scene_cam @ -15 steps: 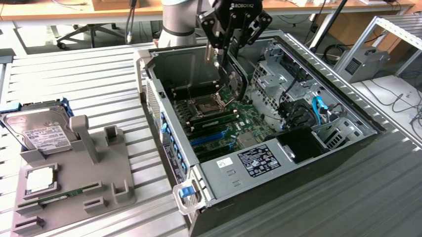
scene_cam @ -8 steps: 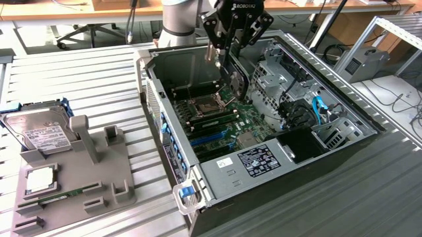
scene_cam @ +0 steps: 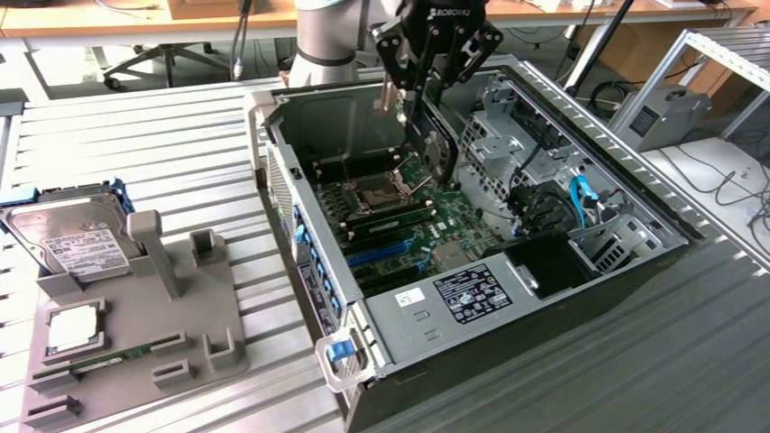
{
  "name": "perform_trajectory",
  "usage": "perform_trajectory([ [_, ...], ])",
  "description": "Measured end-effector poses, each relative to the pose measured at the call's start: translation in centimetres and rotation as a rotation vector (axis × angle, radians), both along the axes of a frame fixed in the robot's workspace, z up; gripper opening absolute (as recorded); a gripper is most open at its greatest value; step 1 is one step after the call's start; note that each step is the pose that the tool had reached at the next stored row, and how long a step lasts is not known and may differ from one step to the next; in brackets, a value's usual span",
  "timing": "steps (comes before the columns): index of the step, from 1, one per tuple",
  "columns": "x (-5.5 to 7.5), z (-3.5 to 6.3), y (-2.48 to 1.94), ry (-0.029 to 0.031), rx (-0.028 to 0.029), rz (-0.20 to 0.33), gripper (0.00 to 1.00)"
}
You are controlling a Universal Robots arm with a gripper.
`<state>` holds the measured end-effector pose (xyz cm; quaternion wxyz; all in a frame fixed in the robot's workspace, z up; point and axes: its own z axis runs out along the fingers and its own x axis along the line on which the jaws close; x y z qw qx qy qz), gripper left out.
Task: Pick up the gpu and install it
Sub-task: 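Pick up the gpu and move the gpu toward the slot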
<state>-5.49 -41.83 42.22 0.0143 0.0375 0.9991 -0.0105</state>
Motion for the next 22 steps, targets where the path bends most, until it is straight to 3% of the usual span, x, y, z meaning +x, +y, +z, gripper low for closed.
perform_trajectory([
  [4, 0.2, -0.05, 0.00, 0.0000, 0.0000, 0.000, 0.27],
  [6, 1.1, -0.19, 0.00, 0.0000, -0.0001, 0.000, 0.27],
  [22, 2.2, -0.73, 0.20, 0.0000, -0.0010, 0.000, 0.27],
])
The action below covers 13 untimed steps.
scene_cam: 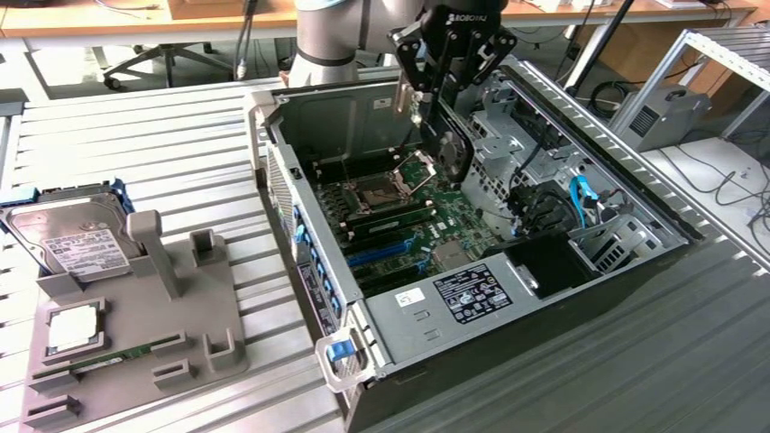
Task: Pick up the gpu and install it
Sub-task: 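Pick up the gpu and move the gpu toward the slot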
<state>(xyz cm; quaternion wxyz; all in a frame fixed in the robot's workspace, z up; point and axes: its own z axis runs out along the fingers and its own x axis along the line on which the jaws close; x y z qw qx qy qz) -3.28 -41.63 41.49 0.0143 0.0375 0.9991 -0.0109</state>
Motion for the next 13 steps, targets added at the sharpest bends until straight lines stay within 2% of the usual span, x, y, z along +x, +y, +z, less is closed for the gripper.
perform_trajectory([
  [13, 0.01, -0.88, 0.00, -0.0001, 0.0002, 0.000, 0.27],
])
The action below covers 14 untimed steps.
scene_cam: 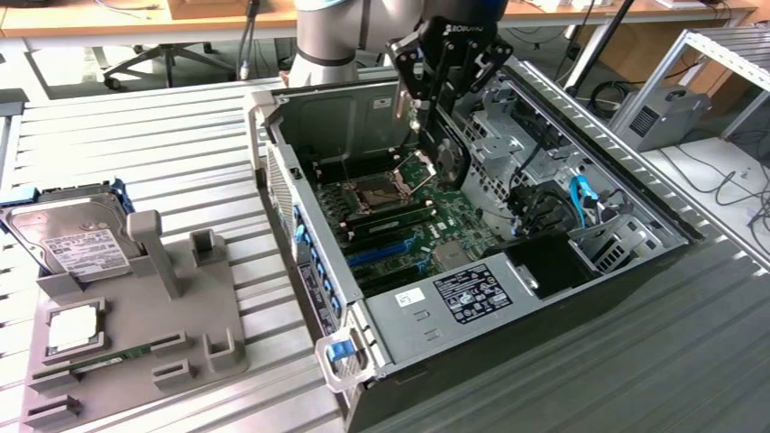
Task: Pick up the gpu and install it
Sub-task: 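Pick up the gpu and move the gpu toward the slot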
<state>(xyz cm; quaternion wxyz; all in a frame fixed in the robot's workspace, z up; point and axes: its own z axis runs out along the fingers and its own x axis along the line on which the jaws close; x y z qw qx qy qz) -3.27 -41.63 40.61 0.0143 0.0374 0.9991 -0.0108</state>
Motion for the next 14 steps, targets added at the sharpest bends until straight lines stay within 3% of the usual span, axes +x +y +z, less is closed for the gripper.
perform_trajectory([
  [14, 0.01, -0.83, 0.00, 0.0001, -0.0001, 0.000, 0.27],
])
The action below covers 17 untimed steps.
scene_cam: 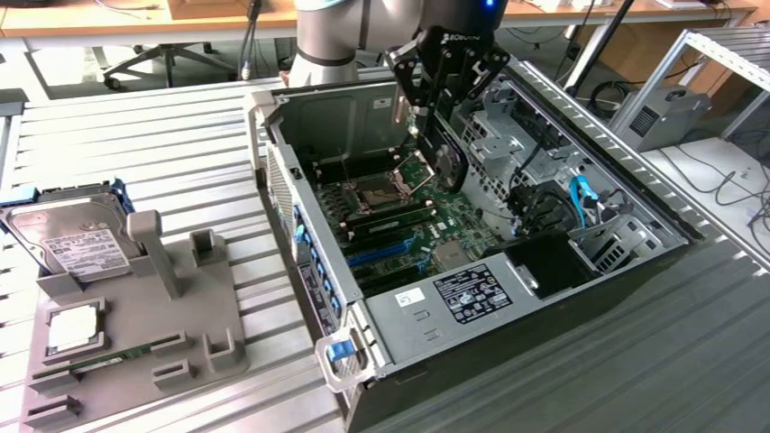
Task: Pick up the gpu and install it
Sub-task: 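Pick up the gpu and move the gpu toward the slot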
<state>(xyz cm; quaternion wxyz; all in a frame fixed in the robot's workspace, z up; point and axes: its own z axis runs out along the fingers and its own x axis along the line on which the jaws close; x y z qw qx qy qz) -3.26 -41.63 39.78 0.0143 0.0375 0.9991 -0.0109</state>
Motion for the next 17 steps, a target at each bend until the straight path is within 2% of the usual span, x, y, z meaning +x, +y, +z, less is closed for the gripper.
perform_trajectory([
  [17, 0.00, -0.55, 0.00, 0.0011, 0.0000, 0.000, 0.27],
])
